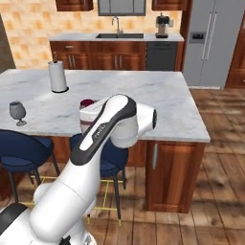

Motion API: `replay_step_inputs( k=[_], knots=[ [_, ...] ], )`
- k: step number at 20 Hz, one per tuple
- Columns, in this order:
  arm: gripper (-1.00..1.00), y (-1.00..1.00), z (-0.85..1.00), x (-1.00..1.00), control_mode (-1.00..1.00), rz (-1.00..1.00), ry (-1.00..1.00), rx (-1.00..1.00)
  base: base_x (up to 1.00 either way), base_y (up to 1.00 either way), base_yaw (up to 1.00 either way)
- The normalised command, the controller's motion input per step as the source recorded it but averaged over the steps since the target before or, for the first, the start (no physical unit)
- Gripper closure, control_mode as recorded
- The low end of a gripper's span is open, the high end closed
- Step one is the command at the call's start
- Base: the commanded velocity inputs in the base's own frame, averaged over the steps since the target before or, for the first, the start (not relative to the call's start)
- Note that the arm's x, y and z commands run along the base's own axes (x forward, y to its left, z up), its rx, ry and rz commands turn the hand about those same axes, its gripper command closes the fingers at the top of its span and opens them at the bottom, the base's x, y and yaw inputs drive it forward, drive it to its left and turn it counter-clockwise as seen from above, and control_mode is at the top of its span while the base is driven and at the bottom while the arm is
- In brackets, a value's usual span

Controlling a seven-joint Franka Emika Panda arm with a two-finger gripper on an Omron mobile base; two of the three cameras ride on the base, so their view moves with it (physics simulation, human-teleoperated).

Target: There is a wine glass and glass cup on the dining counter. Place the wine bottle next to the wine glass and the juice bottle next to the glass cup.

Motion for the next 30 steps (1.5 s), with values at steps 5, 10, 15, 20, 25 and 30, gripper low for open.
replay_step_inputs(
  k=[5, 10, 15, 20, 25, 30],
  knots=[
    [1.00, 0.00, 0.00, 0.00, 1.00, 0.00, 0.00, 0.00, 0.50, -0.04, 0.16],
    [1.00, 0.00, 0.00, 0.00, 1.00, 0.00, 0.00, 0.00, 0.29, -0.18, 0.10],
    [1.00, 0.00, 0.00, 0.00, 1.00, 0.00, 0.00, 0.00, 0.44, -0.20, 0.08],
    [1.00, 0.00, 0.00, 0.00, 1.00, 0.00, 0.00, 0.00, 0.44, -0.22, 0.09],
    [1.00, 0.00, 0.00, 0.00, 1.00, 0.00, 0.00, 0.00, 0.26, -0.25, 0.10],
    [1.00, -0.33, 0.03, 0.47, -1.00, 0.08, 0.00, 0.00, 0.05, -0.05, 0.02]
  ],
)
